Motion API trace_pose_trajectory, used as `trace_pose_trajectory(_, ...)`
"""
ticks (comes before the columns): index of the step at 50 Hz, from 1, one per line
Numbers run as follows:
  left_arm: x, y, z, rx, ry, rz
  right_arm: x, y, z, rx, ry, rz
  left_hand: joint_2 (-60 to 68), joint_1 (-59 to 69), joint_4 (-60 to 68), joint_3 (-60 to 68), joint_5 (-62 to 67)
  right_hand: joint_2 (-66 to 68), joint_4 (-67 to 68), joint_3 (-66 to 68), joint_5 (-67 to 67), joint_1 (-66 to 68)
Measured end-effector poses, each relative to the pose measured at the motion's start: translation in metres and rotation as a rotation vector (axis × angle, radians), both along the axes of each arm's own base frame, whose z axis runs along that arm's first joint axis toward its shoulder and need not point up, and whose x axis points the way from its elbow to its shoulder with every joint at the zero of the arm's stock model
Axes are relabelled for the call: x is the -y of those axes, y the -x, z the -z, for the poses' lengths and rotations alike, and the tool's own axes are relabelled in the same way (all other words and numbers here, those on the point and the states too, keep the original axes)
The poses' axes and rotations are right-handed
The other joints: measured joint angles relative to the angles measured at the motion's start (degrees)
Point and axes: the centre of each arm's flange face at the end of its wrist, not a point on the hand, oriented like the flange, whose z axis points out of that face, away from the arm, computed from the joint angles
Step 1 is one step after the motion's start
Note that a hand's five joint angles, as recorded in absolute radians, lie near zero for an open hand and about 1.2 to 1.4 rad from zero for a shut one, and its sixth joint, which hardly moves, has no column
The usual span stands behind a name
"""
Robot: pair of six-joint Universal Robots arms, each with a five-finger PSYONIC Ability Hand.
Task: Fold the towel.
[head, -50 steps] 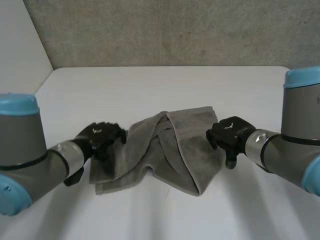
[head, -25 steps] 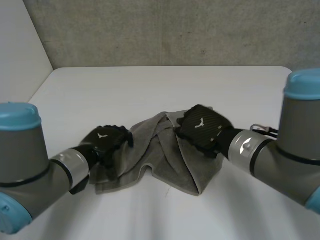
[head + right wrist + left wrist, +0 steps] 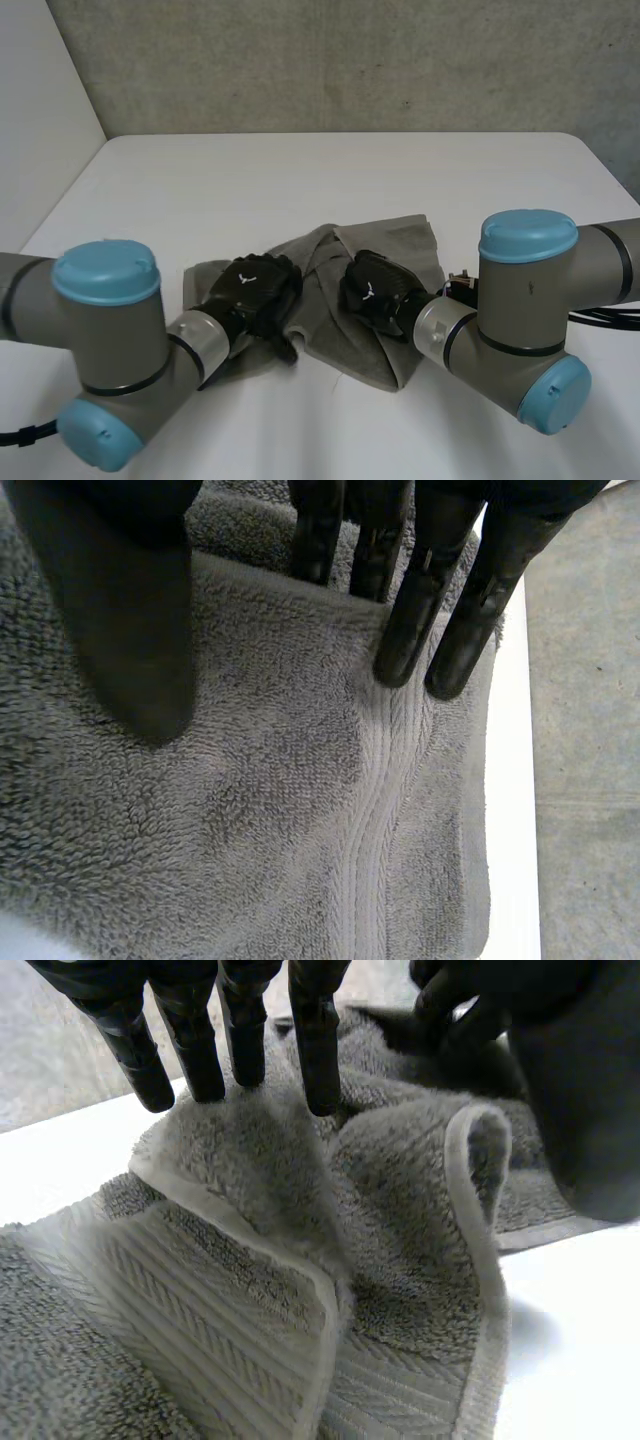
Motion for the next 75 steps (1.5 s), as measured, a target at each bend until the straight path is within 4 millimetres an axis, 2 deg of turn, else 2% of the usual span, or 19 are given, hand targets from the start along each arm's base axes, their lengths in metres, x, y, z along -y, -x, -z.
trace_pose_trajectory(2, 0.002, 0.003, 0.005, 0.008, -0.005, -0.004, 0.001, 0.0, -0.001, 0.005, 0.002, 0.002, 0.0, 0.0, 0.0, 0.0, 0.2, 8.6, 8.4, 8.5, 8.3, 9.3)
trace_pose_trajectory(5, 0.004, 0.009, 0.012, 0.014, -0.01, -0.01, 0.003, 0.0, -0.004, 0.018, 0.003, 0.013, 0.7, 0.5, 0.3, 0.3, 2.3, 30.9, 30.4, 30.8, 30.8, 31.8)
trace_pose_trajectory(6, 0.005, 0.011, 0.013, 0.014, -0.012, -0.011, 0.004, 0.0, -0.006, 0.026, 0.001, 0.021, 1.4, 1.2, 0.7, 0.6, 3.2, 33.5, 33.8, 33.8, 34.2, 34.6)
trace_pose_trajectory(14, 0.005, 0.025, 0.015, -0.026, -0.025, -0.011, 0.014, 0.005, -0.024, 0.119, -0.046, 0.1, 10.7, 10.8, 10.2, 10.2, 12.3, 33.6, 35.2, 34.7, 35.0, 34.7)
trace_pose_trajectory(19, 0.004, 0.033, 0.012, -0.072, -0.041, -0.011, 0.023, 0.016, -0.033, 0.179, -0.09, 0.191, 18.2, 18.0, 17.4, 17.1, 19.3, 33.6, 35.3, 34.7, 35.0, 34.7)
trace_pose_trajectory(28, 0.003, 0.037, 0.006, -0.119, -0.053, -0.03, 0.042, 0.047, -0.038, 0.243, -0.142, 0.414, 51.6, 50.3, 51.3, 50.6, 52.1, 33.6, 35.4, 34.7, 35.0, 34.7)
trace_pose_trajectory(32, 0.004, 0.035, 0.001, -0.117, -0.039, -0.046, 0.046, 0.055, -0.044, 0.28, -0.157, 0.468, 58.4, 55.6, 58.3, 57.5, 58.0, 33.6, 35.4, 34.7, 35.0, 34.8)
trace_pose_trajectory(35, 0.005, 0.032, -0.007, -0.119, -0.02, -0.057, 0.05, 0.062, -0.055, 0.337, -0.168, 0.51, 60.1, 56.7, 61.0, 59.4, 59.5, 33.6, 35.4, 34.7, 35.0, 34.8)
trace_pose_trajectory(45, 0.011, 0.017, -0.052, -0.146, 0.065, -0.062, 0.053, 0.078, -0.121, 0.554, -0.14, 0.553, 60.2, 57.0, 61.0, 59.5, 59.8, 33.6, 35.4, 34.7, 35.0, 34.8)
trace_pose_trajectory(53, 0.014, 0.003, -0.09, -0.145, 0.135, -0.044, 0.036, 0.083, -0.176, 0.673, -0.109, 0.534, 60.2, 57.1, 61.0, 59.5, 59.8, 33.6, 35.4, 34.7, 35.0, 34.8)
trace_pose_trajectory(56, 0.022, -0.008, -0.119, -0.167, 0.204, -0.07, 0.028, 0.085, -0.203, 0.719, -0.079, 0.512, 60.3, 57.1, 61.3, 59.5, 59.8, 33.6, 35.4, 35.0, 35.0, 34.8)
trace_pose_trajectory(58, 0.031, -0.017, -0.146, -0.194, 0.271, -0.098, 0.023, 0.086, -0.224, 0.745, -0.054, 0.493, 60.3, 57.2, 61.3, 59.6, 59.8, 33.6, 35.4, 35.1, 35.0, 34.8)
trace_pose_trajectory(61, 0.041, -0.026, -0.177, -0.227, 0.345, -0.123, 0.02, 0.087, -0.246, 0.766, -0.028, 0.476, 60.5, 57.3, 61.3, 59.6, 59.8, 33.6, 35.4, 35.1, 35.0, 34.8)
trace_pose_trajectory(63, 0.048, -0.034, -0.21, -0.257, 0.413, -0.136, 0.022, 0.086, -0.264, 0.779, -0.01, 0.466, 60.6, 57.3, 61.3, 59.8, 59.8, 33.6, 35.4, 35.1, 35.0, 34.8)
trace_pose_trajectory(67, 0.06, -0.039, -0.249, -0.288, 0.482, -0.138, 0.035, 0.08, -0.283, 0.791, 0.008, 0.459, 60.6, 57.3, 61.3, 59.8, 59.8, 33.7, 35.4, 35.1, 35.0, 34.8)
trace_pose_trajectory(69, 0.068, -0.04, -0.259, -0.293, 0.498, -0.138, 0.042, 0.077, -0.288, 0.795, 0.015, 0.463, 60.7, 57.3, 61.3, 59.9, 59.8, 33.7, 35.4, 35.1, 35.0, 34.8)
trace_pose_trajectory(72, 0.084, -0.04, -0.266, -0.294, 0.511, -0.14, 0.056, 0.072, -0.292, 0.802, 0.028, 0.476, 60.7, 57.4, 61.3, 59.9, 59.8, 33.7, 35.4, 35.1, 35.0, 34.8)
trace_pose_trajectory(75, 0.103, -0.036, -0.264, -0.288, 0.512, -0.142, 0.071, 0.063, -0.289, 0.807, 0.038, 0.49, 60.7, 57.5, 61.3, 60.0, 59.9, 33.7, 35.4, 35.1, 35.0, 34.8)
